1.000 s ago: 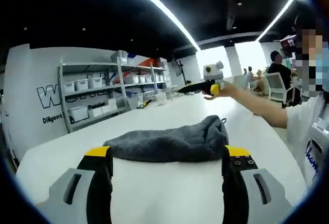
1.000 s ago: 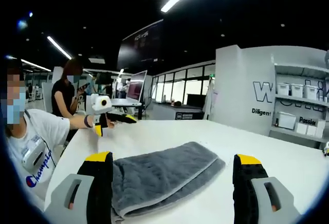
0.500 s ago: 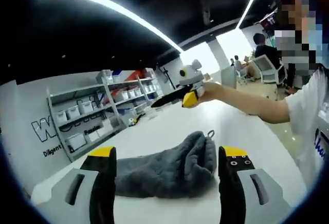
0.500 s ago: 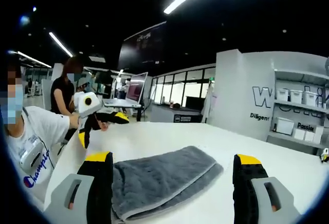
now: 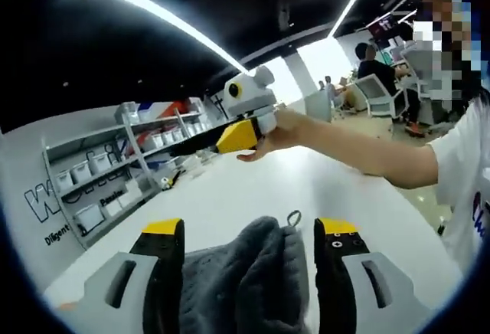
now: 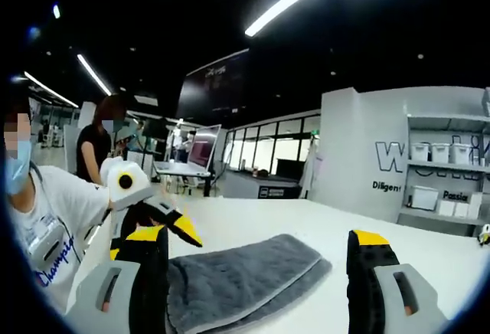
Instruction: Open the folded towel by lifting each exposed corner and separating the folded layers until the towel lies flat within the target outline without major curled edges
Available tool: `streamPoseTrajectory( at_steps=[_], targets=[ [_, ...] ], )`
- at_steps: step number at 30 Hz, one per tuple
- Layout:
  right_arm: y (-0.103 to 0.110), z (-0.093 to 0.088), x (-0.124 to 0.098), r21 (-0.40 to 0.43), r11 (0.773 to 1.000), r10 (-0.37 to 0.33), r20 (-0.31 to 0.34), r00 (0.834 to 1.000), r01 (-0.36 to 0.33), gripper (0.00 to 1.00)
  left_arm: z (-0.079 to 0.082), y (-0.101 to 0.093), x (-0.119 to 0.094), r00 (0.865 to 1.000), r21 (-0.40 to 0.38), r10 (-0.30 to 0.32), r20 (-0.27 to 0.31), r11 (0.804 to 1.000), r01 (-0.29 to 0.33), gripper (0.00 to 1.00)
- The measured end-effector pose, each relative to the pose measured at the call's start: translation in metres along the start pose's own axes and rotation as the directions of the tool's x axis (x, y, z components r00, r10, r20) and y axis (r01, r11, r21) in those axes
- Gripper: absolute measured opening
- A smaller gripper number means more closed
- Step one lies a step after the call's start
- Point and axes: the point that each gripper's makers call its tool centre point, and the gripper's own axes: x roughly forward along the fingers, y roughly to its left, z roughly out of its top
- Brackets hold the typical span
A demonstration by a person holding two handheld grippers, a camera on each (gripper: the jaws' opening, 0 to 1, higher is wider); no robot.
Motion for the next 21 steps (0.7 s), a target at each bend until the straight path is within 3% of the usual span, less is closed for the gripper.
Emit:
streamPoseTrajectory(
  at_steps=[7, 13, 18, 21],
  targets=[
    [-0.007, -0.005, -0.001, 0.025, 0.999, -0.025, 0.010, 1.000, 0.025, 0.99, -0.013, -0.008, 0.031, 0.999, -0.007, -0.033, -0.037, 0.999, 0.033, 0.53],
    [-0.009, -0.015, 0.001, 0.037, 0.999, -0.034, -0.028, 0.999, 0.035, 0.99, -0.021, -0.012, 0.043, 0.997, -0.003, -0.044, -0.067, 0.999, 0.044, 0.39],
    [-0.006, -0.015, 0.002, 0.042, 0.999, -0.024, -0.019, 1.000, 0.025, 0.99, -0.023, -0.017, 0.050, 0.995, 0.003, -0.056, -0.086, 0.998, 0.056, 0.34],
    [-0.006, -0.017, 0.004, 0.045, 0.999, -0.026, -0.026, 0.999, 0.027, 0.99, -0.024, -0.018, 0.055, 0.993, 0.052, -0.061, -0.106, 0.996, 0.067, 0.31]
  ],
)
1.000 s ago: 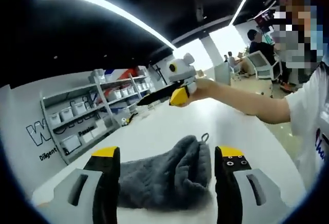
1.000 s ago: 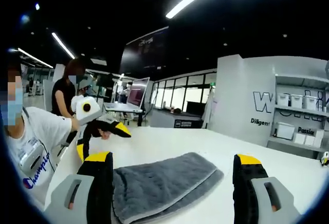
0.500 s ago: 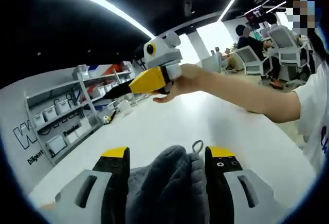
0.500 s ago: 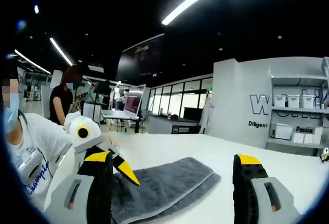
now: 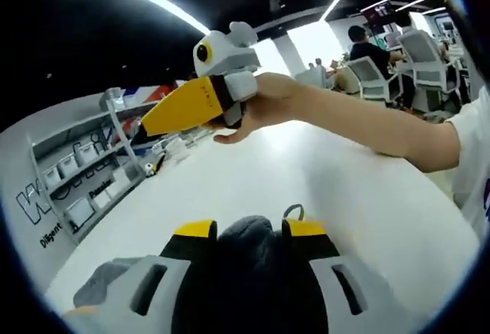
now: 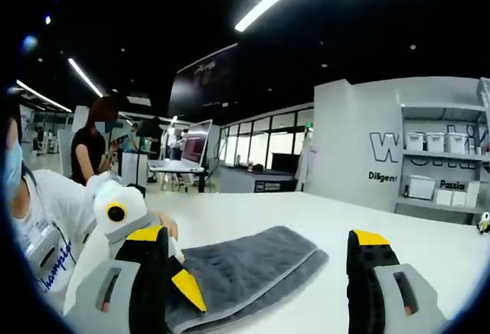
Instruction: Open the folded towel by lifting each exposed corner and separating the folded layers until the towel lies flat within the target outline without major curled edges
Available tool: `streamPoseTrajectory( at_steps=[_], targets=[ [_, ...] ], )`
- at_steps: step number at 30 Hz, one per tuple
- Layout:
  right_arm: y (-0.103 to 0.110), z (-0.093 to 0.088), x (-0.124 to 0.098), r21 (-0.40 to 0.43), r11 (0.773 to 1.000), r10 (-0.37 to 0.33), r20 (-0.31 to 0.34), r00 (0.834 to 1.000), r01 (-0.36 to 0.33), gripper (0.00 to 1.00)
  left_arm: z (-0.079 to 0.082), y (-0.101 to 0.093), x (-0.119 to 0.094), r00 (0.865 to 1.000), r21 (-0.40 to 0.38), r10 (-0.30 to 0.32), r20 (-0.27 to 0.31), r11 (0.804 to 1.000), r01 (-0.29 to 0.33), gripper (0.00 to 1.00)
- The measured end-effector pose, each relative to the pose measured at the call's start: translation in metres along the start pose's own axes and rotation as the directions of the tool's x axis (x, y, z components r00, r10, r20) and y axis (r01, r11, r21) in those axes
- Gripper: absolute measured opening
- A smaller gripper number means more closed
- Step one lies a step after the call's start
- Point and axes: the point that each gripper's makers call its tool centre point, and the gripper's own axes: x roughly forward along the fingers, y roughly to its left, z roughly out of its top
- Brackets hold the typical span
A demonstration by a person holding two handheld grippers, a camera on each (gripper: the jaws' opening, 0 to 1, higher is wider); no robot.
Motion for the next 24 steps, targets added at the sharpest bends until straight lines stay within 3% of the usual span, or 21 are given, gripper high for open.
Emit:
streamPoseTrajectory(
  at_steps=[5, 15, 20, 24],
  targets=[
    [-0.004, -0.008, 0.001, 0.011, 1.000, -0.010, -0.026, 1.000, 0.010, 0.99, 0.001, 0.001, 0.005, 1.000, -0.004, -0.001, -0.015, 1.000, 0.001, 0.27],
    [-0.008, -0.011, 0.000, 0.026, 0.999, -0.020, -0.030, 0.999, 0.020, 0.99, -0.011, -0.001, 0.008, 0.995, -0.016, -0.043, -0.089, 0.999, 0.042, 0.18],
    [-0.011, -0.015, 0.000, 0.035, 0.999, -0.031, -0.038, 0.999, 0.032, 0.99, -0.010, 0.002, 0.003, 0.995, 0.056, -0.026, -0.101, 0.998, 0.032, 0.10],
    [-0.012, -0.018, 0.000, 0.034, 0.999, -0.035, -0.049, 0.998, 0.037, 0.99, -0.005, 0.007, -0.005, 0.996, 0.058, -0.010, -0.094, 0.998, 0.015, 0.08]
  ],
)
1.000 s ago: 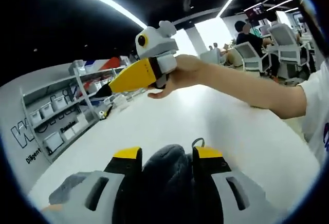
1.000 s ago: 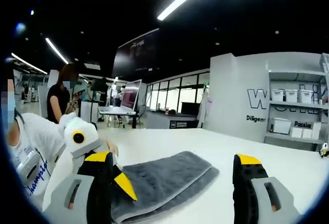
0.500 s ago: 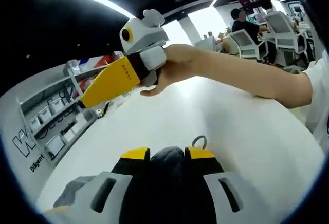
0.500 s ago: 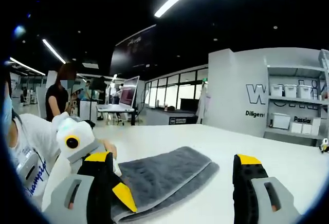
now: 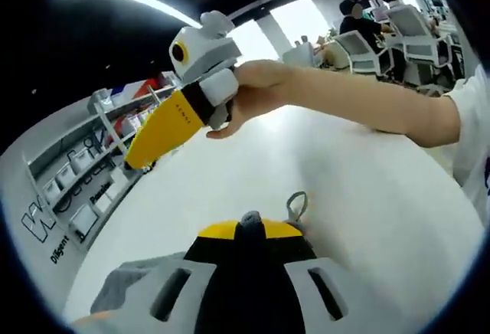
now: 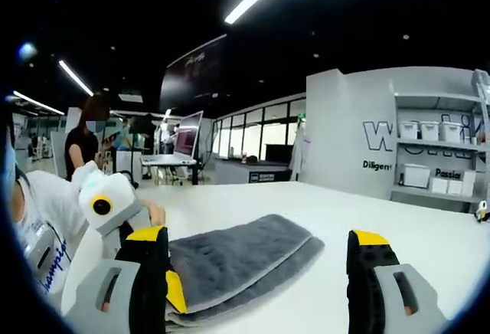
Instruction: Open the folded towel by lifting each exposed corner and separating the folded layers until the towel lies flat within the target outline without major curled edges
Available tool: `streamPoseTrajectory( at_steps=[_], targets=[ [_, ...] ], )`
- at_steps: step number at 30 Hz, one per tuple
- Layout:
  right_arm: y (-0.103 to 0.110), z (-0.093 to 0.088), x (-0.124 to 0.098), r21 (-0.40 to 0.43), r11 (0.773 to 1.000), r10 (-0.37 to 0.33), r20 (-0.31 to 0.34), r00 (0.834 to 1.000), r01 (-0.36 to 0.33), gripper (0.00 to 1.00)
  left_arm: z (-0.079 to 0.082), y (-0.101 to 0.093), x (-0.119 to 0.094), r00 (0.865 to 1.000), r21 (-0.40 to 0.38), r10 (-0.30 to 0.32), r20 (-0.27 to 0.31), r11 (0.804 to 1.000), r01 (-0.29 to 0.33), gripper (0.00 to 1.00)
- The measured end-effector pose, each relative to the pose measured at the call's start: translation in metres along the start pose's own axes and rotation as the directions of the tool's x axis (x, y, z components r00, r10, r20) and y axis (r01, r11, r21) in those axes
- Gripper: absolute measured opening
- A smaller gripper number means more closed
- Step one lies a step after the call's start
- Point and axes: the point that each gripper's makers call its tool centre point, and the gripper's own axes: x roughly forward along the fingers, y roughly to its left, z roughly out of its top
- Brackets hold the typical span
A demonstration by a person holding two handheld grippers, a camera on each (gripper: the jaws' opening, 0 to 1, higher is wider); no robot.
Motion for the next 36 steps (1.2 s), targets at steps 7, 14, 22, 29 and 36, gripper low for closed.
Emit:
streamPoseTrajectory(
  at_steps=[7, 14, 22, 29, 36],
  targets=[
    [-0.004, 0.002, -0.001, 0.004, 1.000, -0.015, 0.009, 1.000, 0.015, 0.99, 0.005, 0.018, -0.019, 0.999, -0.068, 0.033, 0.039, 0.997, -0.030, 0.07],
    [-0.007, 0.004, -0.001, 0.015, 1.000, -0.024, 0.024, 0.999, 0.024, 0.99, 0.007, 0.035, -0.044, 0.991, -0.077, 0.108, 0.074, 0.992, -0.102, 0.07],
    [-0.008, 0.007, 0.000, 0.019, 1.000, -0.023, 0.032, 0.999, 0.022, 0.99, 0.009, 0.060, -0.069, 0.973, -0.086, 0.207, 0.099, 0.976, -0.199, 0.07],
    [-0.008, 0.005, 0.001, 0.019, 1.000, -0.023, 0.025, 0.999, 0.023, 0.99, 0.002, 0.077, -0.091, 0.952, -0.082, 0.290, 0.102, 0.956, -0.283, 0.07],
    [-0.008, 0.004, 0.001, 0.020, 0.999, -0.027, 0.021, 0.999, 0.027, 0.99, -0.006, 0.091, -0.110, 0.935, -0.074, 0.345, 0.083, 0.938, -0.340, 0.07]
  ],
)
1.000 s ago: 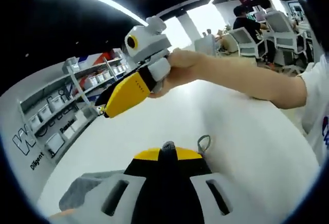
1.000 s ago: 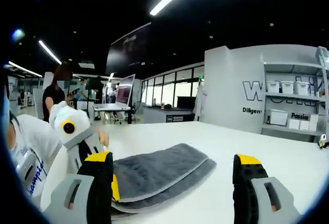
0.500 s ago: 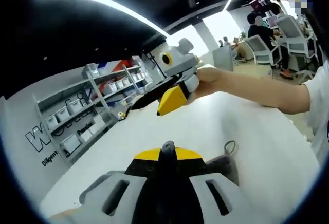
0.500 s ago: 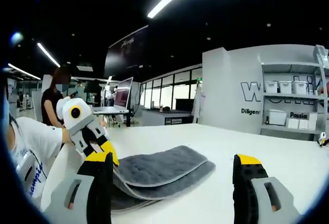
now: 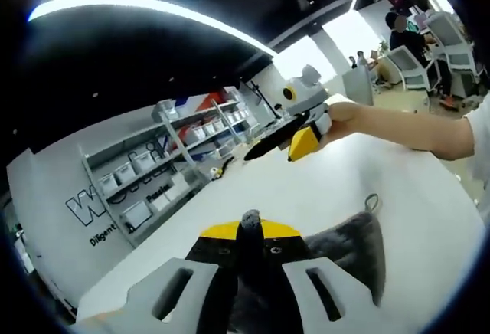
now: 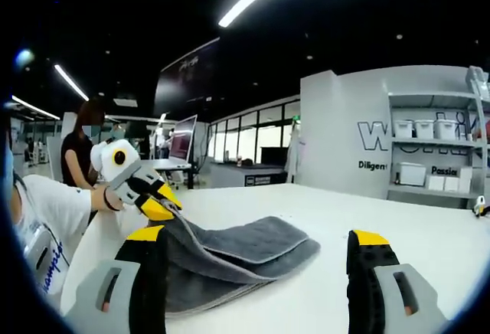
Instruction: Open the folded towel by lifting each exposed corner and separating the folded layers until the towel lies flat within the target outline without major curled edges
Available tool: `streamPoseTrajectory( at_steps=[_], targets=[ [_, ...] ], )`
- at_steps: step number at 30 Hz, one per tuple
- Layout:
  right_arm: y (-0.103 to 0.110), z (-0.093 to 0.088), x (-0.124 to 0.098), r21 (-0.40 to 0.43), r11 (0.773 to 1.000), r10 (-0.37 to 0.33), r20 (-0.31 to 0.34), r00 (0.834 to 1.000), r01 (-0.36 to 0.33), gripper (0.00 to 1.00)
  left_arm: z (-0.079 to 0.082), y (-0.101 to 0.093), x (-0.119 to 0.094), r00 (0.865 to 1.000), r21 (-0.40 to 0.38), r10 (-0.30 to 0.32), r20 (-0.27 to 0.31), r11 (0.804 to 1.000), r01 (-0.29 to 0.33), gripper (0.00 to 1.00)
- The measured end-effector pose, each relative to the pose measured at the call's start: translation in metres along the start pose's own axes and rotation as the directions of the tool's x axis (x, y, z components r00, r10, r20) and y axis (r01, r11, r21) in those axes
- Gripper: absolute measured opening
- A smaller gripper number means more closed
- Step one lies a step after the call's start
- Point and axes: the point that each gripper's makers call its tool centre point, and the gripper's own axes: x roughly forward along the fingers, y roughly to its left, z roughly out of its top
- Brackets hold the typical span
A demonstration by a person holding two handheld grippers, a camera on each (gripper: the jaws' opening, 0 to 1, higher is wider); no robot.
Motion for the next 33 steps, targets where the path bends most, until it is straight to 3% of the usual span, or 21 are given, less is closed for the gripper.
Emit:
streamPoseTrajectory(
  at_steps=[11, 23, 33],
  targets=[
    [-0.001, -0.006, 0.001, -0.003, 1.000, -0.007, -0.022, 1.000, 0.007, 0.99, -0.009, 0.024, -0.023, 0.997, 0.022, 0.079, -0.020, 0.997, -0.078, 0.07],
    [-0.001, -0.011, 0.003, -0.005, 1.000, -0.010, -0.043, 0.999, 0.010, 0.99, -0.034, 0.043, -0.055, 0.986, 0.082, 0.149, -0.070, 0.986, -0.143, 0.07],
    [0.002, -0.014, 0.005, -0.013, 1.000, -0.003, -0.061, 0.998, 0.002, 0.99, -0.055, 0.061, -0.079, 0.976, 0.043, 0.192, -0.106, 0.981, -0.188, 0.07]
  ],
)
